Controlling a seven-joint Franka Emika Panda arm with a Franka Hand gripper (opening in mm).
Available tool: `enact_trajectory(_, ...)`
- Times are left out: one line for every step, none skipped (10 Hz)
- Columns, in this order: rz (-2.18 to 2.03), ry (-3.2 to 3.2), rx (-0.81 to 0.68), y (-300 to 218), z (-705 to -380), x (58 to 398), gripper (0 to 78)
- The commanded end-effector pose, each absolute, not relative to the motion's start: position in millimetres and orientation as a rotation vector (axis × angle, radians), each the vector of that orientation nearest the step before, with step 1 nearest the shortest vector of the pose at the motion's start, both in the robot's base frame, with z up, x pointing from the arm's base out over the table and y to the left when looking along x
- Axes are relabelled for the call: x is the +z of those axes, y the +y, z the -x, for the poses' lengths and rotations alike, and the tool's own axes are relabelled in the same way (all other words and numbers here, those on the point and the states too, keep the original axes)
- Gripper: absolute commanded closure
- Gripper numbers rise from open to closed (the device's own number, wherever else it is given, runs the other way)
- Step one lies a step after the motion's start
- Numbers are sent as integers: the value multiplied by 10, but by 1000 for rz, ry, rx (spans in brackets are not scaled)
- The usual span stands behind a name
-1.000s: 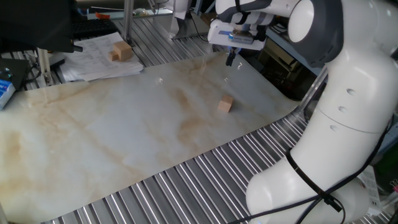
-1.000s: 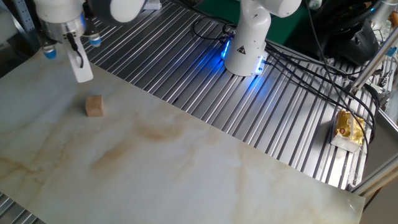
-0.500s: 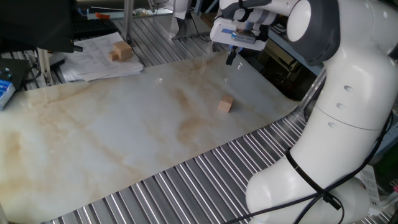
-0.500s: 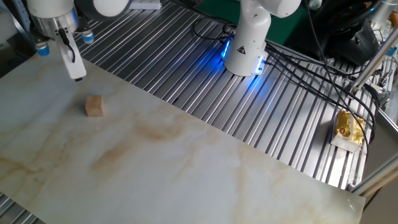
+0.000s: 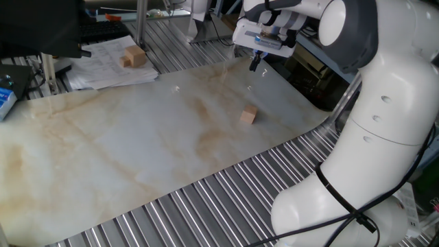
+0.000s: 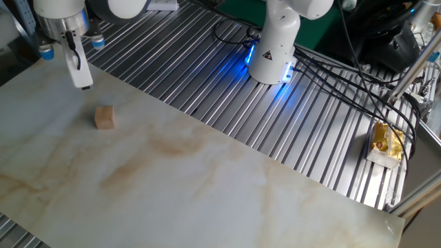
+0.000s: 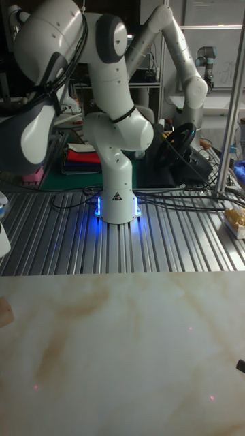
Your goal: Pick up the small block on the left and move it to the right
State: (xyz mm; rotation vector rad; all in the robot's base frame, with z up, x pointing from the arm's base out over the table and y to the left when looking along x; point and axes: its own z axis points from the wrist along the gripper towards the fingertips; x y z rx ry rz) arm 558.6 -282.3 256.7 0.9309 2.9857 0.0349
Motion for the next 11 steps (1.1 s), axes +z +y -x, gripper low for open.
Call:
enact_trajectory(-917, 2989, 32, -2829, -5591, 2585, 776)
enact_trajectory(-903, 2992, 35, -2829, -5591, 2585, 776)
enact_trajectory(-792, 2994, 45, -2829, -5591, 2585, 776)
enact_trajectory(-816, 2997, 45, -2829, -5591, 2585, 776)
enact_trajectory(-852, 2993, 34, -2829, -5591, 2585, 776)
enact_trajectory(-865, 2992, 42, -2829, -5591, 2585, 776)
enact_trajectory(-867, 2995, 54, -2829, -5591, 2585, 776)
enact_trajectory(-852, 3001, 64, -2829, -5591, 2585, 776)
enact_trajectory(-807, 3006, 74, -2829, -5591, 2585, 776)
enact_trajectory(-767, 3016, 74, -2829, -5591, 2585, 776)
enact_trajectory(-765, 3017, 75, -2829, -5591, 2585, 776)
